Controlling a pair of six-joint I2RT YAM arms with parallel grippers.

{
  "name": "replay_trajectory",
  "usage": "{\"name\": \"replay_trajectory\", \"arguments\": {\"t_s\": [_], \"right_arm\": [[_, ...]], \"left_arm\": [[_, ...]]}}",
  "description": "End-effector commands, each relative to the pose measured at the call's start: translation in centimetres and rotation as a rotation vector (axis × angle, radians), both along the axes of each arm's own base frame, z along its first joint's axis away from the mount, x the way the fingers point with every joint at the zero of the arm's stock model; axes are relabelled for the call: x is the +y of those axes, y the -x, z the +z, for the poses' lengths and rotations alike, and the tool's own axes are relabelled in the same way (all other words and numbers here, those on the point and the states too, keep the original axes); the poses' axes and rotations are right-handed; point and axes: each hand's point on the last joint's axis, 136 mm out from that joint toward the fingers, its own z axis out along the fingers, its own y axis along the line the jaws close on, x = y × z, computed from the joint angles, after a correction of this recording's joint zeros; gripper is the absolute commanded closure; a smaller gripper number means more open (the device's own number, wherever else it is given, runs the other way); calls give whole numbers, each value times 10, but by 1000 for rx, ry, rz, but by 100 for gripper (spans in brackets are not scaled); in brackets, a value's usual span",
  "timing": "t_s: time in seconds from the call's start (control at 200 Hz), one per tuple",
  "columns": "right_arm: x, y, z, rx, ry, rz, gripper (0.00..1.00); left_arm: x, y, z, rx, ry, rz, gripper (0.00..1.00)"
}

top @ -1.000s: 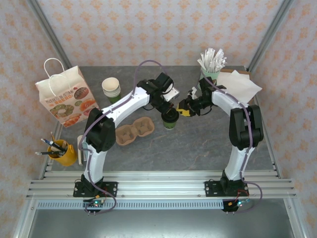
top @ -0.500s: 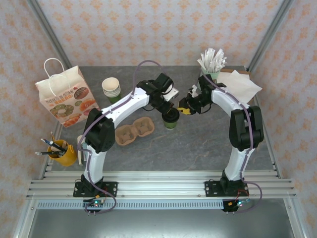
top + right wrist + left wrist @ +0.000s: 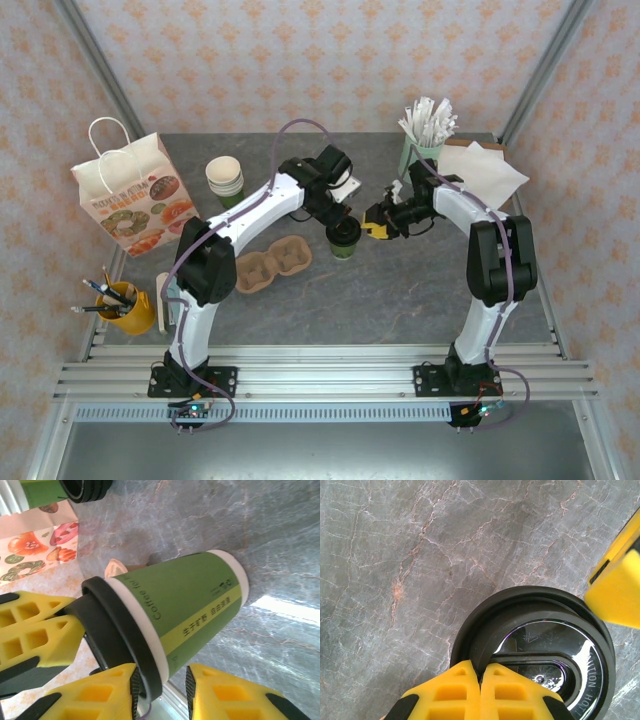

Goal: Pack the takeout coffee

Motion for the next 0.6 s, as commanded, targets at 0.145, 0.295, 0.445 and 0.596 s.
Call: {"name": "replay_trajectory", "arguments": {"t_s": [0.145, 0.295, 0.445, 0.596], "right_arm": [[4, 6, 9, -34, -12, 36, 67], [-7, 24, -27, 45, 105, 43, 71], [-12, 47, -62, 150, 207, 65, 75], [-34, 73, -97, 238, 371, 73, 79]], "left_arm": [[5, 5, -16, 51, -53, 18, 100], [6, 6, -20, 62, -56, 23, 100], [4, 16, -43, 119, -42, 42, 100], [13, 39, -79, 199, -40, 81, 100]]}}
